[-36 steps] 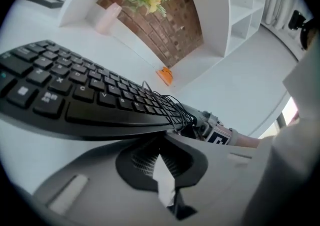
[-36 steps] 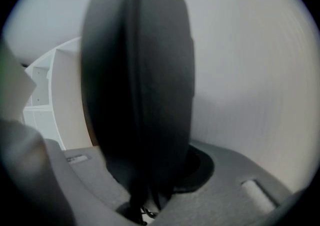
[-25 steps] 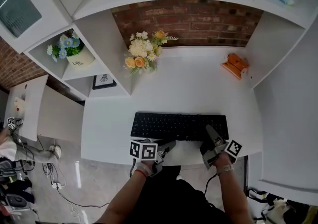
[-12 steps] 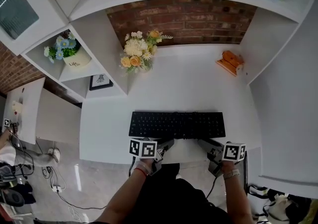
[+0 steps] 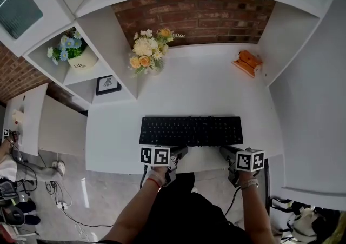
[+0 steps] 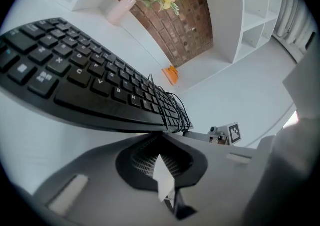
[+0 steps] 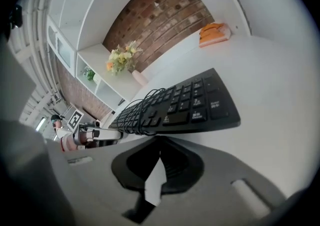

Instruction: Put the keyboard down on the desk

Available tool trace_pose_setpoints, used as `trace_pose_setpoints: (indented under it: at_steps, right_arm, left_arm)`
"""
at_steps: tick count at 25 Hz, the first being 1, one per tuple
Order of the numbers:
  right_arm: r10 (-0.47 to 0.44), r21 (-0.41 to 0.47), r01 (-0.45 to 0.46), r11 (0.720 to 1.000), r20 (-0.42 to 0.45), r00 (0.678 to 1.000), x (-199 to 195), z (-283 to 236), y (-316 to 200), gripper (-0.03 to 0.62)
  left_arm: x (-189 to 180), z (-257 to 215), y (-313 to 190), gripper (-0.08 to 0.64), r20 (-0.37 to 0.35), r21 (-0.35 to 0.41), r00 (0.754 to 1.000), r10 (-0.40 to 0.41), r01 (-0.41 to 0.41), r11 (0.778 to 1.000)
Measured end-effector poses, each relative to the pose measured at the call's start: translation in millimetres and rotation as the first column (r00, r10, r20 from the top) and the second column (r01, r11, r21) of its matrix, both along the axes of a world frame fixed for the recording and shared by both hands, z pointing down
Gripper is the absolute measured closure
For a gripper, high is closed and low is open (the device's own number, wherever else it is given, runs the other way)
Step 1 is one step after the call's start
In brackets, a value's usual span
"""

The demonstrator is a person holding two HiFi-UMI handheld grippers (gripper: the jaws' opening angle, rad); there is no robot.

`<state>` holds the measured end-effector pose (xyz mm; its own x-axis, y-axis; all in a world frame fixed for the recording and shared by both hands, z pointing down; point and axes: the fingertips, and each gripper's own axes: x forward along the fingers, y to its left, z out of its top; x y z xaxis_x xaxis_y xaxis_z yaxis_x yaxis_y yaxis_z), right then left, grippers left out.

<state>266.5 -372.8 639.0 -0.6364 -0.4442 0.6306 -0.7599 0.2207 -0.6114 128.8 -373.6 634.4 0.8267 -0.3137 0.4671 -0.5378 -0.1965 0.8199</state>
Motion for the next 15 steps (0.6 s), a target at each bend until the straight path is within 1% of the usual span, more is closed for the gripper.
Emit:
trace_pose_setpoints:
  at_steps: [2,4,6,8,10,12,13,15]
  right_arm:
    - [0.021,0.007,-0.021,1.000,-0.004,1.000,3.5,0.2,-2.4,0.592]
    - [0.013,0.006,-0.013,1.000,-0.019,1.000,4.4,1.7,-1.4,0.594]
    - [-0.005,0.007,0.006,1.000,-0.046,0.999,5.4,3.7,2.8,0.594]
    - [-0.002,0.021,0.004,1.000,-0.053,0.999,7.9,2.9,5.9,0.594]
    - [0.017,0.060,-0.015,0.998,-0.032,0.999,8.8,-2.7,7.0,0.594]
    - [0.028,0.140,-0.026,0.990,-0.010,1.000,7.1,-14.4,6.2,0.594]
    - [0.024,0.189,-0.022,0.982,-0.010,1.000,5.6,-20.7,6.1,0.594]
    - [0.002,0.278,0.011,0.960,-0.046,0.999,2.5,-29.7,7.9,0.592]
  left_arm:
    - [-0.1,0.8,0.4,0.563,0.009,-0.006,1.000,-0.004,0.004,1.000]
    - [-1.0,1.5,1.8,0.563,0.014,-0.011,1.000,-0.009,0.009,1.000]
    - [-3.0,-0.7,3.0,0.563,0.003,-0.006,1.000,-0.026,0.026,1.000]
    - [-6.5,-6.5,2.0,0.563,-0.018,0.020,0.999,-0.051,0.051,0.998]
    - [-12.1,-14.4,0.7,0.561,-0.033,0.075,0.997,-0.070,0.073,0.995]
    - [-19.3,-22.0,-0.6,0.561,-0.019,0.155,0.997,-0.081,0.083,0.984]
    - [-22.6,-25.6,-1.3,0.561,0.002,0.207,0.997,-0.079,0.077,0.975]
    - [-28.4,-32.5,-1.8,0.561,0.063,0.318,0.996,-0.069,0.046,0.947]
